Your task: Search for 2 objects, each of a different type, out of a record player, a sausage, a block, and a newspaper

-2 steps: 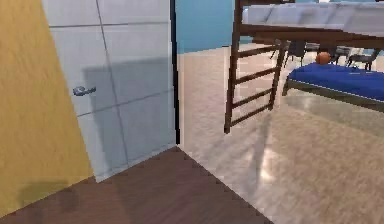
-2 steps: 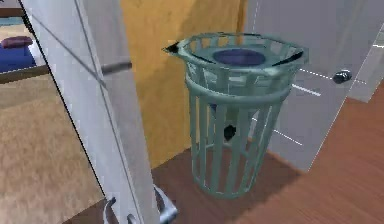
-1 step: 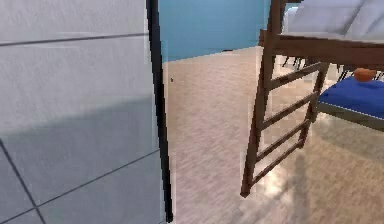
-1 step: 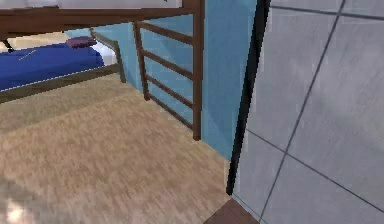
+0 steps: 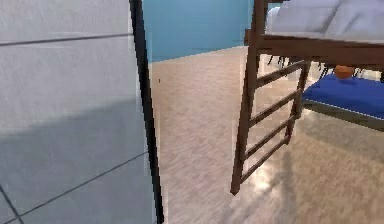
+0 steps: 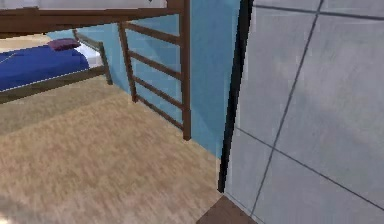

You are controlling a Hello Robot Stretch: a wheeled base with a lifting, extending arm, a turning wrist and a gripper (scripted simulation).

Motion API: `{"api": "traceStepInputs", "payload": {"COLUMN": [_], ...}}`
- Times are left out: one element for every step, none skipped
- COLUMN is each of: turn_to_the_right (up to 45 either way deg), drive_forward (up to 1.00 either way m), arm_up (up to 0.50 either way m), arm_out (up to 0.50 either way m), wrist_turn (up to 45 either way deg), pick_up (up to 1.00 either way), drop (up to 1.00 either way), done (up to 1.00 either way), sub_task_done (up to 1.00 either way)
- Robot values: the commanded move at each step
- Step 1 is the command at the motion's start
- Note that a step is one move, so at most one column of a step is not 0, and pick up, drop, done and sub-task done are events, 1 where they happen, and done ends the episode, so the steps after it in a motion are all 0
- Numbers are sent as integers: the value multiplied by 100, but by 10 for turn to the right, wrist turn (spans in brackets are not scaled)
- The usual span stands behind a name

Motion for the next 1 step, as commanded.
{"api": "traceStepInputs", "payload": {"turn_to_the_right": [0], "drive_forward": [100], "arm_up": [0], "arm_out": [0], "wrist_turn": [0], "pick_up": [0], "drop": [0], "done": [0], "sub_task_done": [0]}}
